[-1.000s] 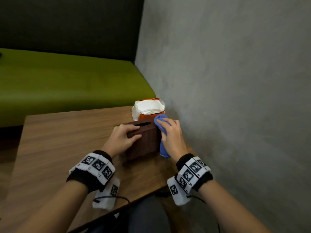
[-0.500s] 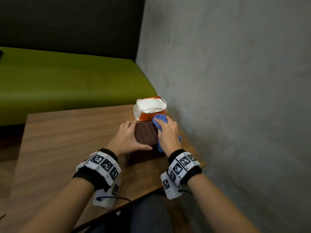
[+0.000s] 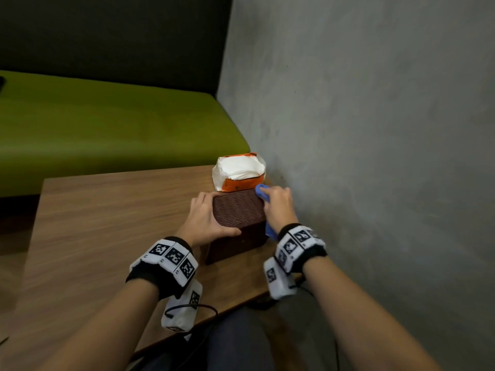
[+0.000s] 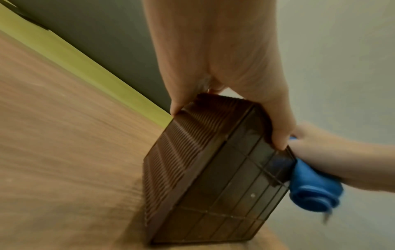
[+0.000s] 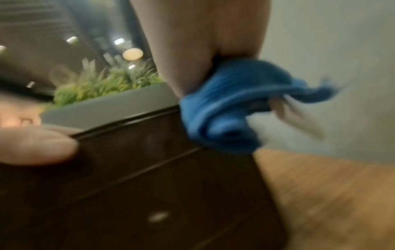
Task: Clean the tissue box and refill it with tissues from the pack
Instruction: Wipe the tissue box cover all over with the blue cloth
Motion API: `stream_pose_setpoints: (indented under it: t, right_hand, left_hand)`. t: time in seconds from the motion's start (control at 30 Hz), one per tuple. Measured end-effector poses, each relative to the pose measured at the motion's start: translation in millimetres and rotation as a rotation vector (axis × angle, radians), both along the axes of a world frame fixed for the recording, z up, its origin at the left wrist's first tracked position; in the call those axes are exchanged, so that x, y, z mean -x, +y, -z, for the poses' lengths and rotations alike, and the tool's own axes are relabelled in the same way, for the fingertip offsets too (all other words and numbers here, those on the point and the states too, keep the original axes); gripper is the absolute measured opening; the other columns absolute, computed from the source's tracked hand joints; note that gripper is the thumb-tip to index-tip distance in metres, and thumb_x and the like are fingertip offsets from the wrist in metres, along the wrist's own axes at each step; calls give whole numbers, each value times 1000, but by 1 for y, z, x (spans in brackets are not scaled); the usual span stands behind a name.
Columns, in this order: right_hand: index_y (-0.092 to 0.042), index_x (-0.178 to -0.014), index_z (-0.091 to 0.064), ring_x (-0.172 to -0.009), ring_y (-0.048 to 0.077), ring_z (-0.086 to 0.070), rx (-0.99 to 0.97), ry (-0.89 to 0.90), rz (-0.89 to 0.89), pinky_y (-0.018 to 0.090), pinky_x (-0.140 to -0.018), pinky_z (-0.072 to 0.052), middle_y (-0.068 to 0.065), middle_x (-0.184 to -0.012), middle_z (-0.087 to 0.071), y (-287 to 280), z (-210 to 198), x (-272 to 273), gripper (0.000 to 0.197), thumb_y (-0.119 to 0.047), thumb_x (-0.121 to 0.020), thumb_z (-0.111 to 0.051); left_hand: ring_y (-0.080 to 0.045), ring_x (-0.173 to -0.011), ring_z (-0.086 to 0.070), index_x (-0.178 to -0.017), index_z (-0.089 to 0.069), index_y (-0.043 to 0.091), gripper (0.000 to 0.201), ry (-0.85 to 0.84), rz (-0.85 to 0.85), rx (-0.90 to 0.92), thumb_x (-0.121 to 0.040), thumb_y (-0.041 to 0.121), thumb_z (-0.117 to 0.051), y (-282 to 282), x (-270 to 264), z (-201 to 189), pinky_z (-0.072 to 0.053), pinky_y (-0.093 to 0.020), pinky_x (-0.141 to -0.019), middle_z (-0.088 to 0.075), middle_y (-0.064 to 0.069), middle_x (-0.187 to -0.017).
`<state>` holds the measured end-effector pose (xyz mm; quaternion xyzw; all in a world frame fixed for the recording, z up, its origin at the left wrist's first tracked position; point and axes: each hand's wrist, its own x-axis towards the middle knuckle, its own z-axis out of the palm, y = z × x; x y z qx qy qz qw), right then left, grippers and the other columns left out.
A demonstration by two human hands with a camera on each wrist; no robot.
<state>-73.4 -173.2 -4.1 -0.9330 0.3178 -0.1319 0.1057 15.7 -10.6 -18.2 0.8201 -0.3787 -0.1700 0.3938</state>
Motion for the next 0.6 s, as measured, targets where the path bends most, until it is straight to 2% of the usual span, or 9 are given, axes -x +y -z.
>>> stream_pose_setpoints:
  t: [0.1,0.17,0.23,0.3,0.37,0.4,0.47,0.53,0.6]
  right_hand:
    - [-16,-110,-64,-104,34,-46,87,-20,-157,42,-92,-40,12,-119,-62,50,0,-16,38,2,-81,-48]
    - [-12,-116,-63,-104,31,-45,23,-66,-377,34,-95,-37,11,-122,-62,82,-3,-3,36,1,-83,-54]
    - [-9,-117,-63,-99,30,-47,3,-73,-483,26,-92,-35,12,-121,-63,79,-8,17,38,4,-82,-58]
    - [-7,-112,-65,-94,35,-53,76,-56,-400,33,-90,-39,16,-114,-66,49,-4,24,39,9,-76,-58]
    - [-6,-101,-69,-94,39,-59,79,-48,-234,36,-87,-35,20,-105,-69,20,0,13,34,5,-74,-51]
    - [-7,-98,-70,-97,39,-59,42,-42,-177,36,-85,-30,19,-105,-69,14,-1,1,35,-1,-73,-45]
    - [-14,-101,-69,-109,33,-55,14,-10,-166,35,-89,-26,12,-112,-68,27,-2,-21,37,-7,-78,-41]
    - [-13,-111,-66,-111,31,-49,1,-9,-270,35,-96,-30,10,-119,-65,53,0,-29,33,-3,-86,-48]
    - [-9,-117,-63,-104,29,-46,-42,-53,-427,30,-96,-33,11,-121,-64,67,-2,-9,34,-1,-86,-55]
  left_hand:
    - [-27,-122,-38,-132,-39,6,112,20,9,-12,-40,62,-67,2,1,-8,-30,-31,-103,-45,-11,-127]
    - [-29,-119,-41,-129,-43,3,113,13,24,8,-33,63,-48,2,1,-9,-29,-29,-99,-48,-13,-124]
    - [-28,-118,-42,-129,-44,6,112,19,24,22,-33,63,-50,5,0,-8,-30,-28,-98,-49,-13,-124]
    - [-26,-119,-41,-131,-42,9,108,16,21,19,-39,60,-71,4,0,-5,-32,-31,-101,-47,-11,-126]
    - [-25,-121,-38,-133,-40,11,99,6,16,1,-51,44,-84,0,2,-4,-33,-32,-103,-44,-10,-129]
    - [-25,-121,-37,-133,-39,10,100,2,11,1,-51,45,-83,-2,2,-4,-33,-33,-103,-44,-10,-129]
    - [-26,-120,-38,-133,-39,9,112,6,8,13,-39,62,-69,-3,4,-7,-32,-32,-103,-44,-10,-127]
    - [-26,-118,-40,-130,-42,6,116,5,21,34,-31,66,-52,-1,5,-9,-30,-31,-99,-48,-10,-123]
    - [-26,-118,-42,-127,-46,5,114,-7,15,49,-31,66,-50,1,2,-6,-29,-30,-99,-51,-10,-120]
